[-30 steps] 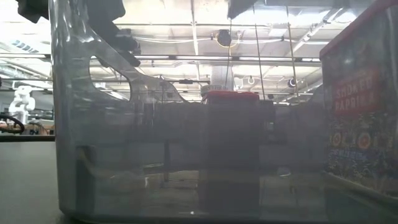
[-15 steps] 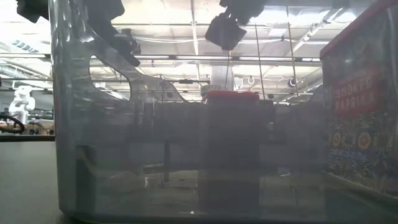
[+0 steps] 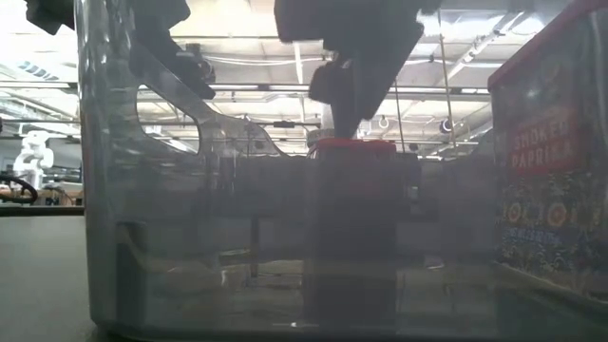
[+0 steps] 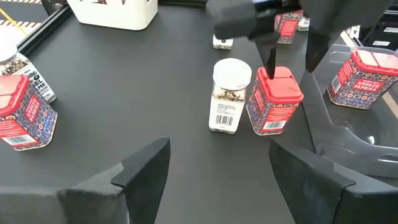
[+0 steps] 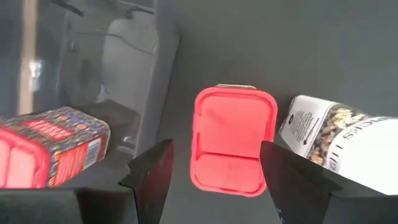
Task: Sort spices by type
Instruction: Put the red seasoning can into the black bin
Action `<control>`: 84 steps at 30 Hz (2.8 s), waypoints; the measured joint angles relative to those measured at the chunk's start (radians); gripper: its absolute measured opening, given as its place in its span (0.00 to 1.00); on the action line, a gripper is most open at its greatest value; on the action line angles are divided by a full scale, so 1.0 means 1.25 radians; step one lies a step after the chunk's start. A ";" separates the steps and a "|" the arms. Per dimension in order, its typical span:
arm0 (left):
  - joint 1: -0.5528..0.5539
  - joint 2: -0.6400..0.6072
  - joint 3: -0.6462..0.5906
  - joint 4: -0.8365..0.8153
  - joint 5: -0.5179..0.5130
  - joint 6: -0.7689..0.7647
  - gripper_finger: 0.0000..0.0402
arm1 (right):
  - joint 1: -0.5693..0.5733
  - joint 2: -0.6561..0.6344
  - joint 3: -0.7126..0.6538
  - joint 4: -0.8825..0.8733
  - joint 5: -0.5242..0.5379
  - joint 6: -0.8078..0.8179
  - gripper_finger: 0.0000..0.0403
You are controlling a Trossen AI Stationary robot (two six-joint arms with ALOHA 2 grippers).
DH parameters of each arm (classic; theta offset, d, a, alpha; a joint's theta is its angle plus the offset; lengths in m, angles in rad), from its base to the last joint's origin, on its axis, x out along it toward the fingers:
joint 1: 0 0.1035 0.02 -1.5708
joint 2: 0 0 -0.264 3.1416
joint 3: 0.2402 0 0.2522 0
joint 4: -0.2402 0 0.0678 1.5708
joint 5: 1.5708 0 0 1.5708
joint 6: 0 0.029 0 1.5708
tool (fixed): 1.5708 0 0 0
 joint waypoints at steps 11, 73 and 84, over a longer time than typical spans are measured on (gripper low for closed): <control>0.000 0.000 0.000 0.003 0.004 -0.021 0.69 | 0.025 0.014 0.000 0.023 0.121 0.049 0.58; 0.000 0.000 0.000 0.006 0.006 -0.022 0.69 | 0.092 0.014 -0.011 0.124 0.191 0.003 0.86; 0.000 0.000 0.000 0.005 0.006 -0.021 0.69 | 0.092 0.014 -0.046 0.132 0.263 0.007 0.85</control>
